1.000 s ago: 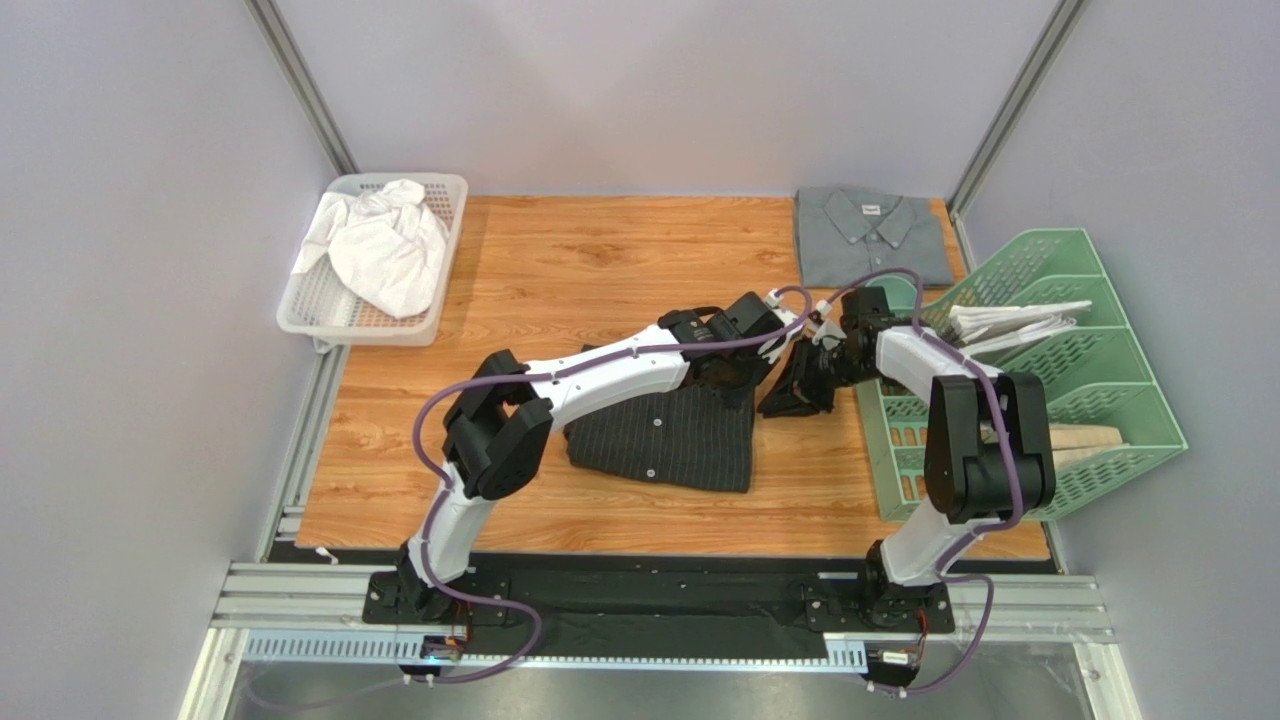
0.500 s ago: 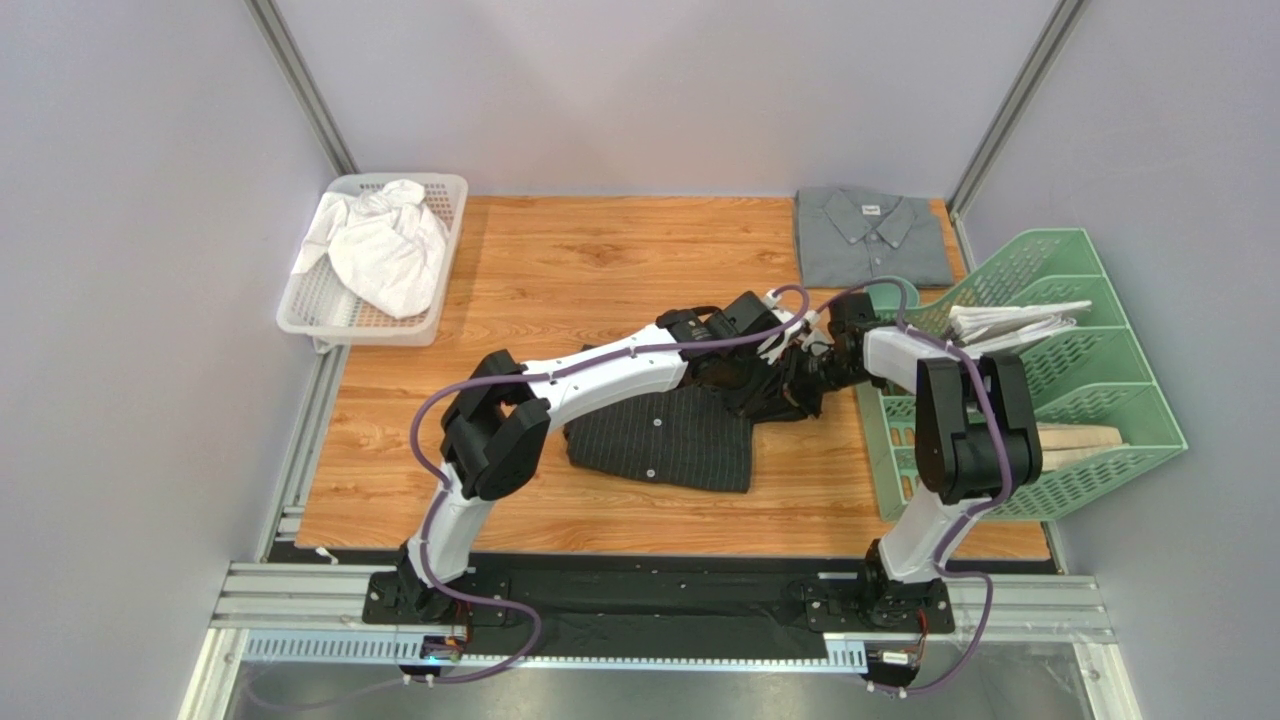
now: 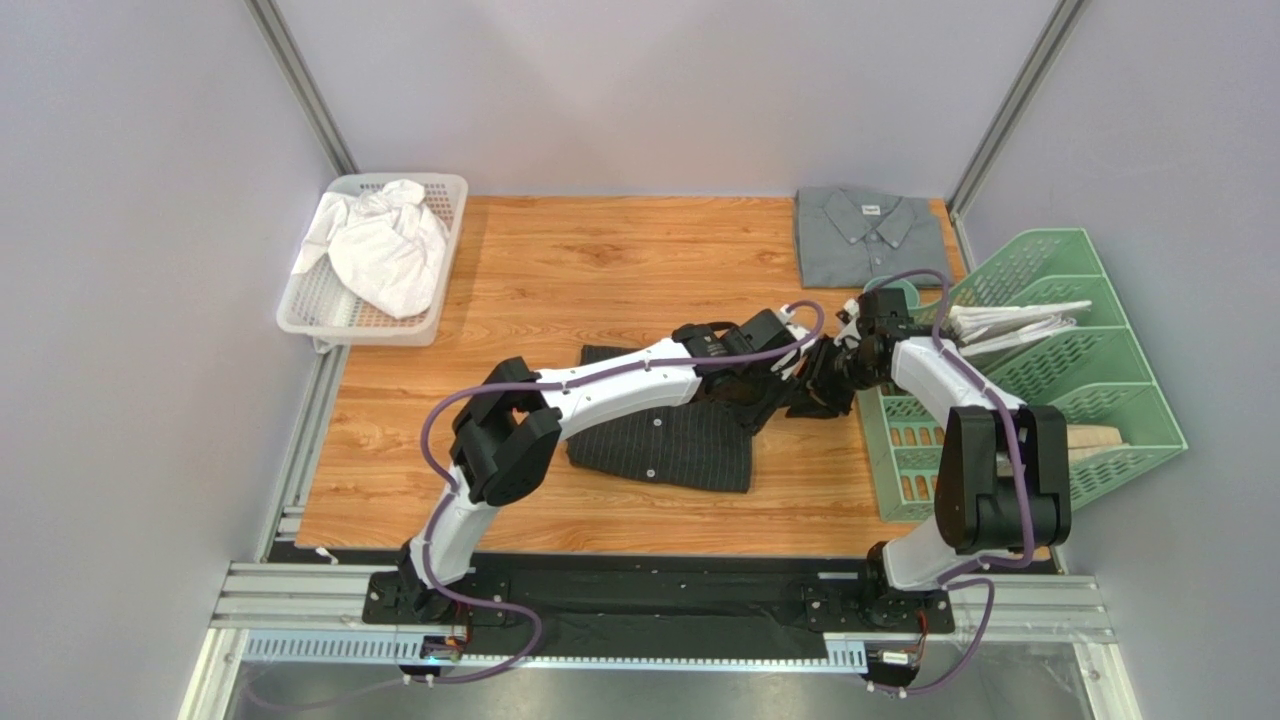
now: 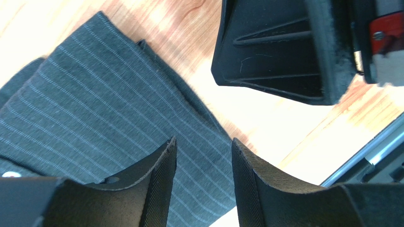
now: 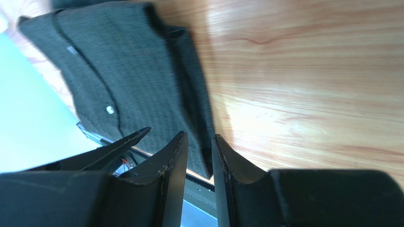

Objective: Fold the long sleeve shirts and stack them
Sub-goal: Fold the shirt

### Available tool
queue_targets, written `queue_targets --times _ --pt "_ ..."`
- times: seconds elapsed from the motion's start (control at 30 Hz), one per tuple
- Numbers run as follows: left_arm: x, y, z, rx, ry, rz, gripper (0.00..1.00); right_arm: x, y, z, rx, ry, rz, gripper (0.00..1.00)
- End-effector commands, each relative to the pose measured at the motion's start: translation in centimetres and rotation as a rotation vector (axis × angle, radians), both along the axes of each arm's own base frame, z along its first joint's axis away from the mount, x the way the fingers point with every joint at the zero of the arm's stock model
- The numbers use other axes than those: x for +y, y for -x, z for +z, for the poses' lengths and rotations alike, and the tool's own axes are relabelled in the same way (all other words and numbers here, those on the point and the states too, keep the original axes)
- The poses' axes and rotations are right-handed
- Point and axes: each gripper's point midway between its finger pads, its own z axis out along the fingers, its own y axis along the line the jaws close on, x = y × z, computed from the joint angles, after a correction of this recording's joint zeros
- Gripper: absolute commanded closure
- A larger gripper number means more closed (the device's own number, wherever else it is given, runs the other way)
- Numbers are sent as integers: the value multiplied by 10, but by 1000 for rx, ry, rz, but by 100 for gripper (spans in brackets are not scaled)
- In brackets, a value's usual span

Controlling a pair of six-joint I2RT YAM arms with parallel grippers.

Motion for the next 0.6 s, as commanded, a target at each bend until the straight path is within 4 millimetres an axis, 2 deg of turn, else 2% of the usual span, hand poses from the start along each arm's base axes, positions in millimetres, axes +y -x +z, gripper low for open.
queue_targets --times 0.0,0.17,0.2,0.57 --pt "-15 -5 6 -27 27 35 47 -18 0 -14 76 32 -86 71" --pt "-16 -9 -4 -39 -7 71 47 -19 -2 -18 102 18 -93 71" --pt "-15 -10 -12 -34 -29 77 47 -19 -2 -19 104 20 -95 71" --pt "-6 -16 -31 -47 -109 112 69 -15 -2 -22 125 -19 -95 72"
